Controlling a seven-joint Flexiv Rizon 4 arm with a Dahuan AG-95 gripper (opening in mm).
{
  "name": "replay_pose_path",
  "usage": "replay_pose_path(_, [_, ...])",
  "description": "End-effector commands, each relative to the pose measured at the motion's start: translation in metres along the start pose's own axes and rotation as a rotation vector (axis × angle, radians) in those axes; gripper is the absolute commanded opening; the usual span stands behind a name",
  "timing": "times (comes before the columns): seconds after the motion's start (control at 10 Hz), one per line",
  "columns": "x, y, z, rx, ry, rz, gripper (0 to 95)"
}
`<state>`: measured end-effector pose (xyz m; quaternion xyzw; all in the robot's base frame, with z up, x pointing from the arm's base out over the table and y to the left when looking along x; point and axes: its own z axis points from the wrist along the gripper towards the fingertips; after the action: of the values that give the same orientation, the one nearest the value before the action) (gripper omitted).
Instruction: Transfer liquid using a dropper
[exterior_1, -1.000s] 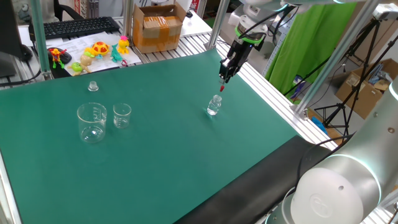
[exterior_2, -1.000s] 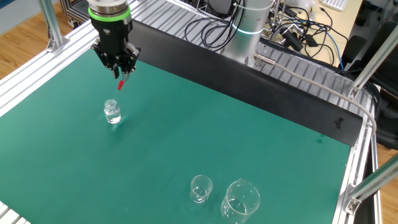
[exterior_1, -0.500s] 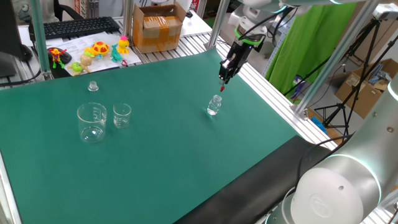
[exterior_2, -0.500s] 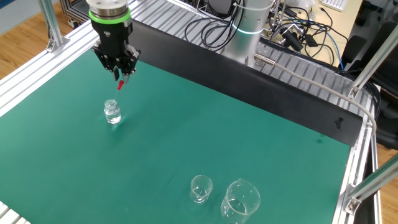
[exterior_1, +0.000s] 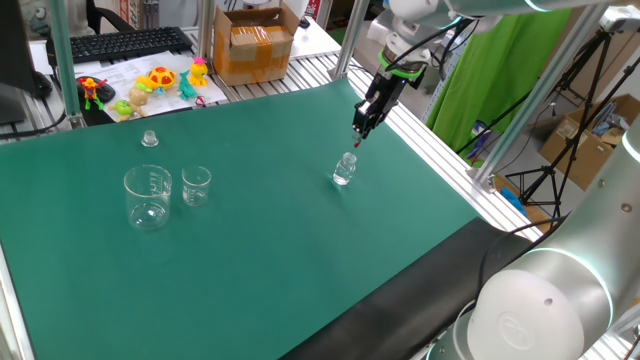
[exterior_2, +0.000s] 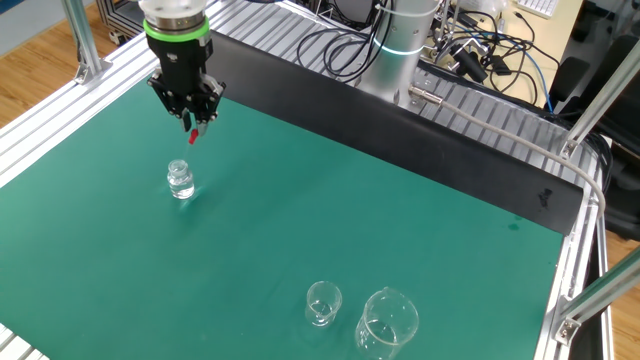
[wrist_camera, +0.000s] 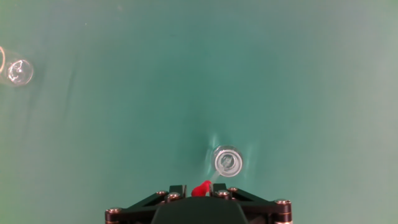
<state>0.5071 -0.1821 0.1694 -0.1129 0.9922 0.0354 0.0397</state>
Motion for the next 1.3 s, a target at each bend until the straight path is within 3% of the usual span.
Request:
replay_pose_path(0.1, [0.0002, -0.0012, 0.0019, 0.004, -0.005, -0.001, 19.0])
replay_pose_path(0.6, [0.002, -0.0027, 0.0037, 0.004, -0.012, -0.002, 19.0])
replay_pose_path(0.7, [0.002, -0.0028, 0.0037, 0.004, -0.013, -0.005, 0.0])
replay_pose_path(1.3, [0.0021, -0.003, 0.0035, 0.008, -0.016, -0.005, 0.0])
